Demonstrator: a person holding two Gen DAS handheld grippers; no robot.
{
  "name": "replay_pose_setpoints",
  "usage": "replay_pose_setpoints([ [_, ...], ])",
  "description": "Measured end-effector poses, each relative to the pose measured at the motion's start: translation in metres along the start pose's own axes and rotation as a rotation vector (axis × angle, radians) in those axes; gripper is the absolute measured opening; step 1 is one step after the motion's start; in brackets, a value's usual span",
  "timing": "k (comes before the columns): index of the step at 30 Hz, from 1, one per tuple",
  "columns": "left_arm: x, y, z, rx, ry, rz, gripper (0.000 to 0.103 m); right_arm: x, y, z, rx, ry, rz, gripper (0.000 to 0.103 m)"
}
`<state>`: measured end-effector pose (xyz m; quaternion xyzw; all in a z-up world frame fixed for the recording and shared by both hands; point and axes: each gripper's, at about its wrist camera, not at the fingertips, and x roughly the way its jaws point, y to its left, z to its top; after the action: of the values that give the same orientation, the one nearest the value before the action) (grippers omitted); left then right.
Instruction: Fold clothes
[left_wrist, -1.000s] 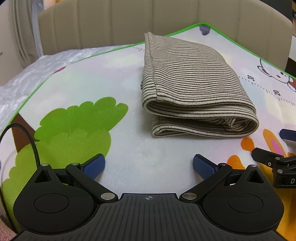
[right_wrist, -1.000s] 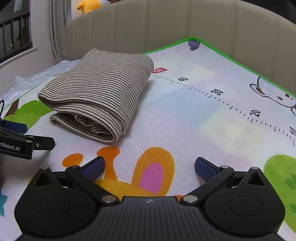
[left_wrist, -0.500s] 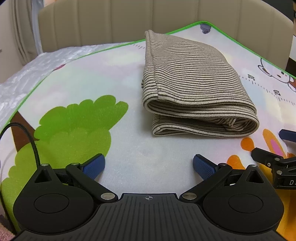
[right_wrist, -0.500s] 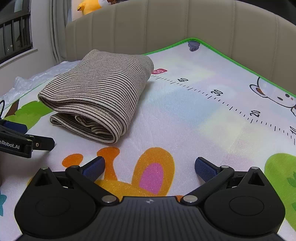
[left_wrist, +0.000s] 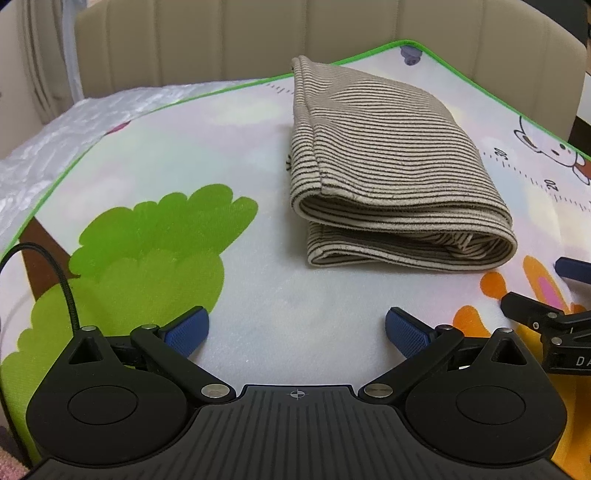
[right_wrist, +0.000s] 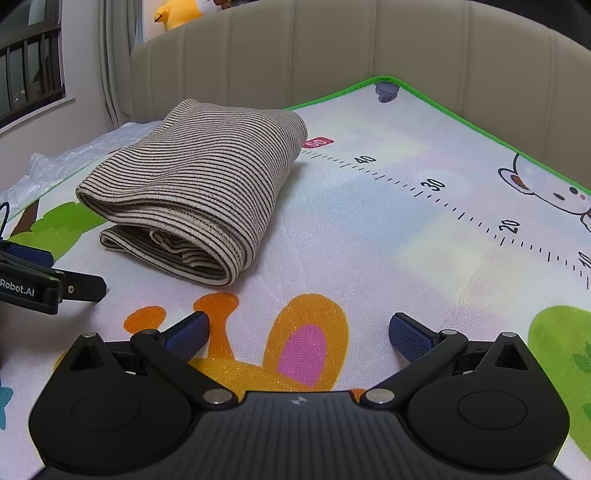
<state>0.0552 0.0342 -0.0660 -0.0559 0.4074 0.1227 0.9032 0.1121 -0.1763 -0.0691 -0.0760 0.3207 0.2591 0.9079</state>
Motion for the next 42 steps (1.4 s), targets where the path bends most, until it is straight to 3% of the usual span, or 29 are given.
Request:
replay_pose_setpoints([
  [15,-0.007,0.003,0.004,-0.003,0.006,-0.008,0.103,0.0,0.002,0.0,-0.003,0.004,-0.003,0.103],
  [19,-0.018,0.017,0.024,-0.091,0.028,-0.073,0.103,0.0,0.002,0.0,-0.003,0.004,-0.002,0.103],
  [26,-0.033,0.049,0.078,-0.162,-0.049,-0.11,0.103,0.001,0.002,0.0,-0.003,0.005,-0.004,0.103],
  [30,-0.018,0.061,0.099,-0.144,0.023,-0.141,0.103,0.001,0.002,0.001,-0.002,0.006,-0.004,0.103],
  [37,0.005,0.07,0.065,-0.228,0.15,-0.14,0.103,0.001,0.002,0.001,-0.002,0.006,-0.004,0.103],
  [42,0.017,0.062,0.059,-0.186,0.195,-0.113,0.103,0.001,0.002,0.001,-0.002,0.006,-0.003,0.103],
])
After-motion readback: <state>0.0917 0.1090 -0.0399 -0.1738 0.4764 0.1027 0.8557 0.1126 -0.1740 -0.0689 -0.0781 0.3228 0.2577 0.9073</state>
